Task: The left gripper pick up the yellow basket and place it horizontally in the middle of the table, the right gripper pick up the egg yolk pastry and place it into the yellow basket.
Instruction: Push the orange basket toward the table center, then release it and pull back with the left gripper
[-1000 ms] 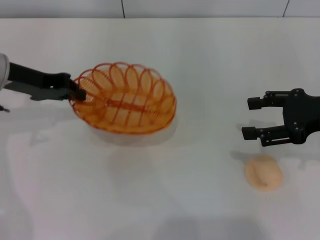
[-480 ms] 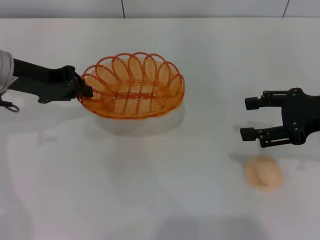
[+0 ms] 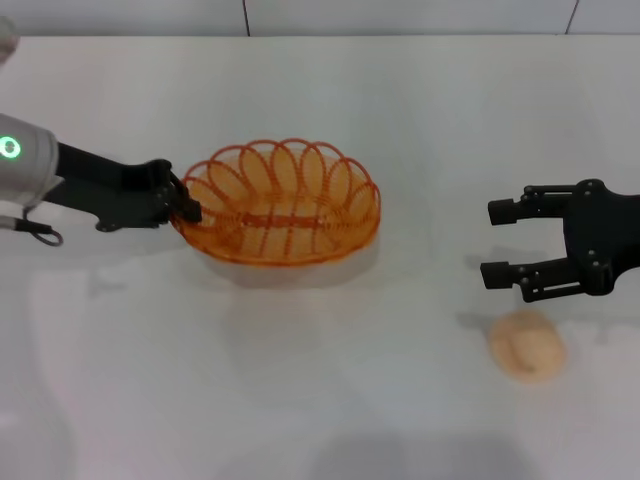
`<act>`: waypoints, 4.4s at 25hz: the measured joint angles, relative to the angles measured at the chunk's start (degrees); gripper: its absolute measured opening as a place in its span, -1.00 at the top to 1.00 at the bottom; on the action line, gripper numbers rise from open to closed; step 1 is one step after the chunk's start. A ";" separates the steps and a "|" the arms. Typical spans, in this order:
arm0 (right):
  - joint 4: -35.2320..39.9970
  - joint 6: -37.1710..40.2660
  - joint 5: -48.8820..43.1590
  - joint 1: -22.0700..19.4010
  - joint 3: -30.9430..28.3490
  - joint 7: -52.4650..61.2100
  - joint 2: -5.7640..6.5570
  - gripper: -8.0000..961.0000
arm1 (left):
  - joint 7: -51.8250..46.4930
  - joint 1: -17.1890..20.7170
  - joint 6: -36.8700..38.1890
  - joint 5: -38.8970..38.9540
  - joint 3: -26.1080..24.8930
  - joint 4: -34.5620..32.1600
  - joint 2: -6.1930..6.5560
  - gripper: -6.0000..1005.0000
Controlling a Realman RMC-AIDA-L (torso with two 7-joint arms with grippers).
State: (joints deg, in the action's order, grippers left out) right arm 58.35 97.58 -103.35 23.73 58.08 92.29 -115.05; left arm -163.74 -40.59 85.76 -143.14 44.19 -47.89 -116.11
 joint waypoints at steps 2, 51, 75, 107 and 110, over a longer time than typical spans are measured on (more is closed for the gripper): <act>0.01 0.26 0.00 0.00 -0.04 0.00 0.00 -0.69 | 0.00 -0.05 -1.12 0.00 0.27 1.06 -0.41 0.82; -0.36 3.85 0.88 0.00 0.02 0.08 -0.06 -0.69 | -2.66 -6.41 -9.58 -3.57 3.86 11.16 -1.58 0.82; -0.53 2.53 -0.63 0.00 -0.07 -0.04 0.02 -0.68 | -1.30 -6.39 -9.07 -2.33 3.80 11.16 -1.65 0.72; -0.52 2.09 -0.52 0.09 -0.07 0.00 0.03 -0.65 | 8.90 -5.65 -8.14 6.93 3.36 10.41 0.15 -0.71; -0.52 1.97 -0.46 0.09 -0.08 0.00 0.02 -0.64 | 10.56 -5.65 -8.22 7.31 3.36 9.41 0.67 -0.74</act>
State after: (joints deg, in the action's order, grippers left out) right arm 57.83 99.55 -103.81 23.82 58.01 92.29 -115.03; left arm -153.18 -46.25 77.55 -135.83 47.55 -38.48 -115.44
